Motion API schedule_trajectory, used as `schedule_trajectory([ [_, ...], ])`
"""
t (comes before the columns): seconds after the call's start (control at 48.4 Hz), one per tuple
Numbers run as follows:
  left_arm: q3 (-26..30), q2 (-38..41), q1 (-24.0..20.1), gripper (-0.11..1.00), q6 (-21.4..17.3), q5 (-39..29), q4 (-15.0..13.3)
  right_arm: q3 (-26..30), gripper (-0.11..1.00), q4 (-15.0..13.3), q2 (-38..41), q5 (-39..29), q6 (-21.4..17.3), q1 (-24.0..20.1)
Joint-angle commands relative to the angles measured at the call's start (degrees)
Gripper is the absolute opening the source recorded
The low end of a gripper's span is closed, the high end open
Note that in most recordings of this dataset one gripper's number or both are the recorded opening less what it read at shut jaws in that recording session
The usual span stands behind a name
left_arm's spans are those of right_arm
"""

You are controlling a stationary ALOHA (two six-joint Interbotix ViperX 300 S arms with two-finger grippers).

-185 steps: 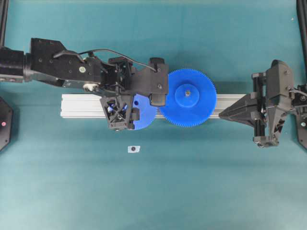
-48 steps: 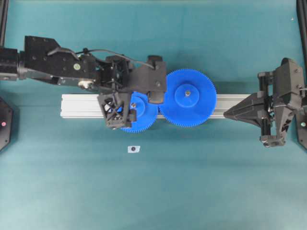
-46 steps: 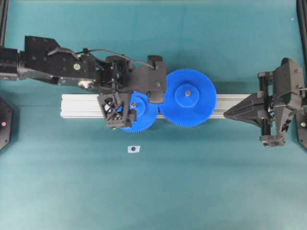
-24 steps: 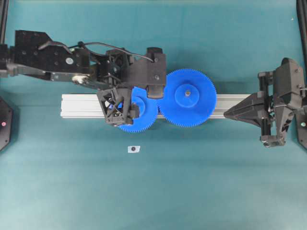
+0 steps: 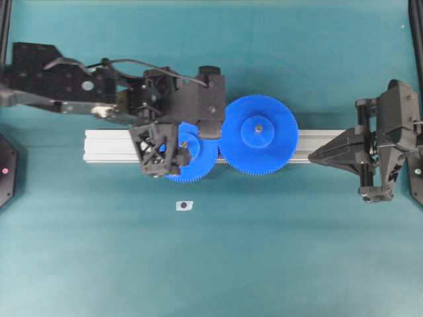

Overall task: Insert the small gear onto the shaft.
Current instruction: 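Withdraw the left gripper away from the mounted gear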

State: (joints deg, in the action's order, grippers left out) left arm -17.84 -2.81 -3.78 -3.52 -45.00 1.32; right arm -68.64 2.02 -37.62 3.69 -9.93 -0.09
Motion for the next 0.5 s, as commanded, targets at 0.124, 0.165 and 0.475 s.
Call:
schedule_trajectory([
  [0.124,-0.26,-3.96,0.97,0.91,1.76,-0.62,0.18,0.35,0.01,0.09,-0.18,0.26,-0.53,-0.09],
  [0.165,-0.44,-4.22,0.97,0.91,2.02,-0.62,0.18,0.35,0.01,0.09,-0.18,0.26,-0.53,-0.09],
  [0.475,-1.23,-6.86,1.14,0.91,2.72,-0.62,0.18,0.26,0.01,0.0,-0.26,0.26,-0.53,-0.09],
])
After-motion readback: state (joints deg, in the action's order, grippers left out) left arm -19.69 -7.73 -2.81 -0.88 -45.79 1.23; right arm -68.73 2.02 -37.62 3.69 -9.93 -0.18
